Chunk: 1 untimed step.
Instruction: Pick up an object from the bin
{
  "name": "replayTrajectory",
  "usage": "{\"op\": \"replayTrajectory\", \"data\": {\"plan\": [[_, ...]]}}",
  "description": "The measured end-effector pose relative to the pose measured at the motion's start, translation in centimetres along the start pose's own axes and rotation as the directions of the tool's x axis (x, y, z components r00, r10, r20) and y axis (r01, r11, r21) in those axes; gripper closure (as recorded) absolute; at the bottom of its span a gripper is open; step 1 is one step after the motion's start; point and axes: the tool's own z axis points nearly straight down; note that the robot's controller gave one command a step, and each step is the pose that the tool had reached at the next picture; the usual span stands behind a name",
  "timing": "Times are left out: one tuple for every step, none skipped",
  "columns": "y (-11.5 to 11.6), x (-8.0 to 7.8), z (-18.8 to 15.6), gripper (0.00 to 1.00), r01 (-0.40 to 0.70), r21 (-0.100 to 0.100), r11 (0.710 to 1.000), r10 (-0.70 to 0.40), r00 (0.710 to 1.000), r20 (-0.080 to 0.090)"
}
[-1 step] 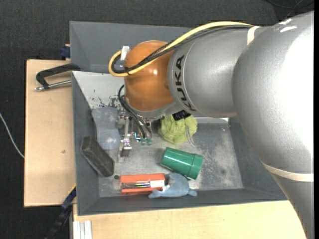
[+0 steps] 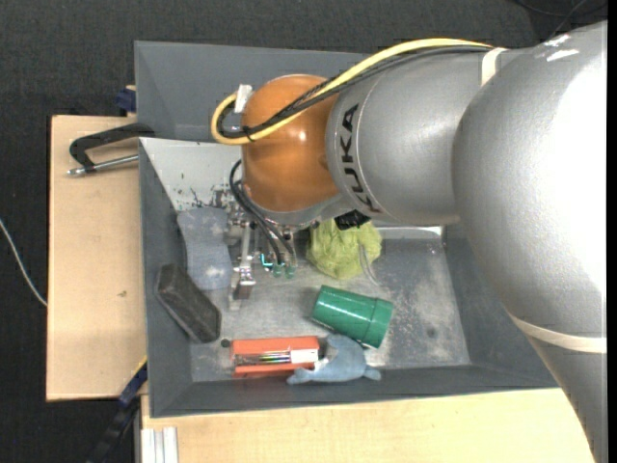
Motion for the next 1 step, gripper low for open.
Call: {"op": "replayTrajectory", "data": {"plan": [[2.61, -1.16, 4.96, 1.00, 0.303, 0.001, 0.953, -0.303, 0.953, 0.011]]}}
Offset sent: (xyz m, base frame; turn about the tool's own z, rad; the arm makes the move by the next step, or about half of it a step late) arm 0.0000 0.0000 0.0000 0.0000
